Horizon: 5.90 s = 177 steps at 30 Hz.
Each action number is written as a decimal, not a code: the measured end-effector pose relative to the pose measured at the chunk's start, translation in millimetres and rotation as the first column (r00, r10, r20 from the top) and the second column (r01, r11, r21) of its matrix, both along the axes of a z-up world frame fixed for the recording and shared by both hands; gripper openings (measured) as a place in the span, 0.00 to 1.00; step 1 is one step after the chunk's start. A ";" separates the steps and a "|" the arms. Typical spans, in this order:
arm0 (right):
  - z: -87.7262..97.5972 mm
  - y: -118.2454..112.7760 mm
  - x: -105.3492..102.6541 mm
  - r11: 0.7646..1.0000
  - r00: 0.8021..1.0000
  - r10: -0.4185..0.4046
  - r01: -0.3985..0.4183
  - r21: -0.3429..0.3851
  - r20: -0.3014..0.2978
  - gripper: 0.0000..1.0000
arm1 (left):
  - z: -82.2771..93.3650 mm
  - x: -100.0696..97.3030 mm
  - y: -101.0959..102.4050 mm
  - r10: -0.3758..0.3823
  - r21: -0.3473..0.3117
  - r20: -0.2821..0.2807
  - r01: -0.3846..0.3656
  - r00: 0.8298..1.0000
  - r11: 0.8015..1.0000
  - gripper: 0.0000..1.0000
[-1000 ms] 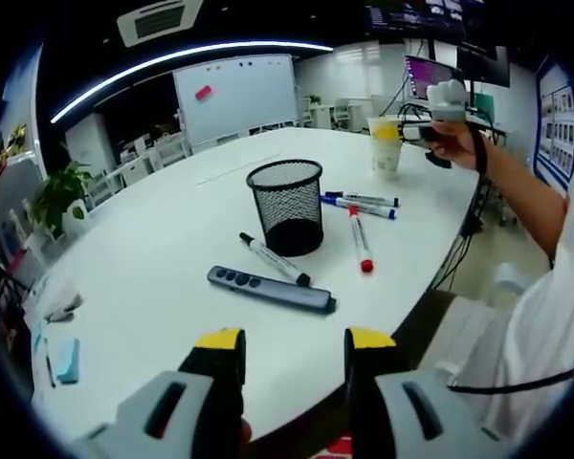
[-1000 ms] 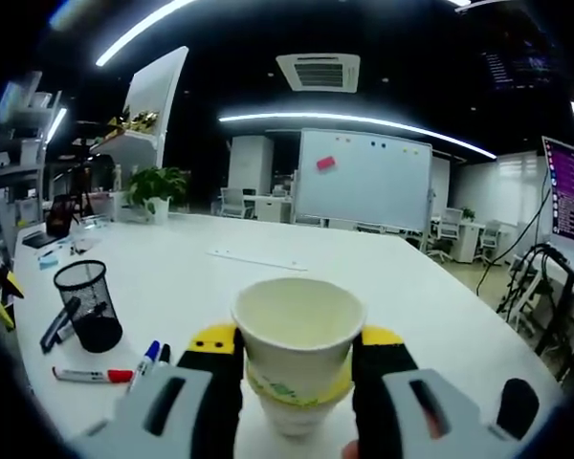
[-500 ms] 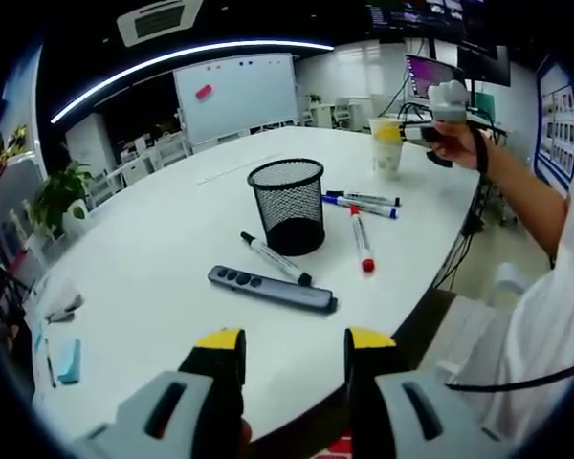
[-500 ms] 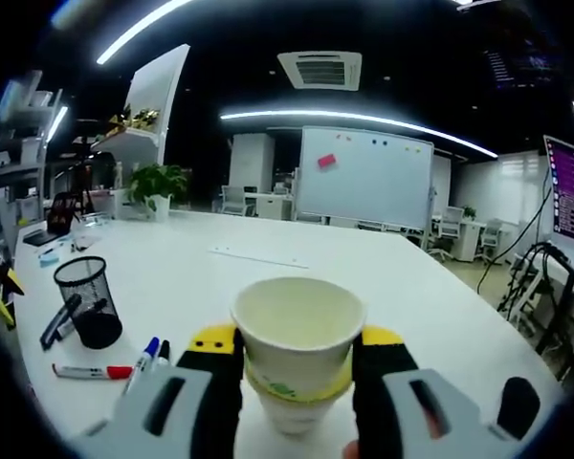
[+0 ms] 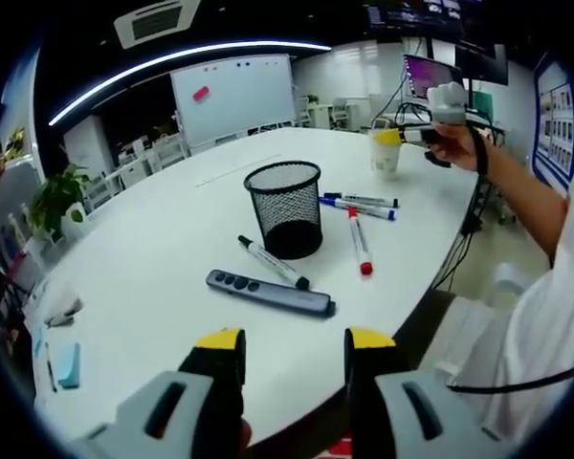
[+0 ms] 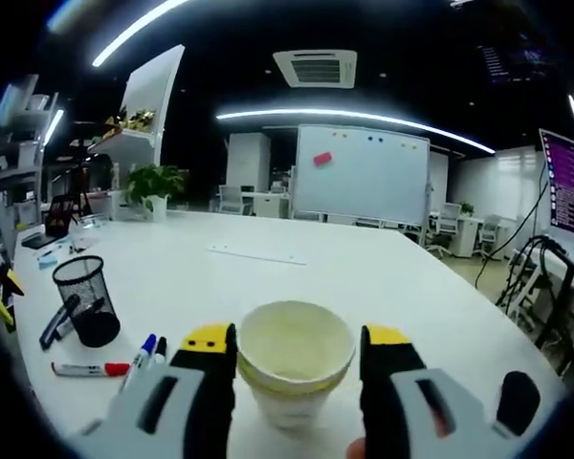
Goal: Place the scattered laser pointers and whiteboard markers into the pen holder and stack the scattered paper cups together
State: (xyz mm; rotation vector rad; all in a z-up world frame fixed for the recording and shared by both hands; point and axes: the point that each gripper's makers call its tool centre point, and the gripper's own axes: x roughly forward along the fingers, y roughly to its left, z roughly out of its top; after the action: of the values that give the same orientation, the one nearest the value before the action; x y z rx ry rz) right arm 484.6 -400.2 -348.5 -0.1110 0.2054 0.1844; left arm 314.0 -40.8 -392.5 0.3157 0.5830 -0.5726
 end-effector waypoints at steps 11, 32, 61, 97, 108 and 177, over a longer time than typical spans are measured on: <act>-4.6 -8.9 8.0 1.000 1.000 0.004 -0.004 -0.004 -0.015 0.50 | -0.7 -0.2 -1.5 -0.002 0.002 -0.002 0.002 1.000 1.000 0.42; 12.5 11.5 -4.5 0.998 0.996 0.065 -0.065 -0.004 0.056 0.52 | -1.8 -1.3 -0.9 0.001 0.003 -0.006 -0.001 1.000 1.000 0.42; 22.0 35.2 -10.4 0.989 0.983 0.149 -0.146 -0.035 0.105 0.51 | -1.7 -2.9 -1.0 0.003 0.003 -0.007 -0.003 1.000 1.000 0.42; 19.0 81.9 -26.3 0.945 0.943 0.320 -0.310 -0.106 0.088 0.47 | 2.2 -1.1 -6.5 -0.010 -0.005 0.009 0.010 1.000 1.000 0.42; 20.6 93.3 -32.1 0.940 0.936 0.339 -0.333 -0.070 0.093 0.45 | 1.5 -1.2 -5.2 -0.010 -0.002 0.006 0.010 1.000 1.000 0.42; -10.9 107.0 -40.5 0.924 0.926 0.378 -0.377 -0.059 0.009 0.35 | -1.2 -4.4 -3.3 -0.005 -0.008 0.003 0.005 1.000 1.000 0.42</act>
State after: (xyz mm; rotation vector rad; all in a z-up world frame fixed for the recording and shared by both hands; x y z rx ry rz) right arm 444.1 -293.2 -359.4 -0.2083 0.1678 0.5627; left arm 309.6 -44.1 -393.7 0.3107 0.5767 -0.5788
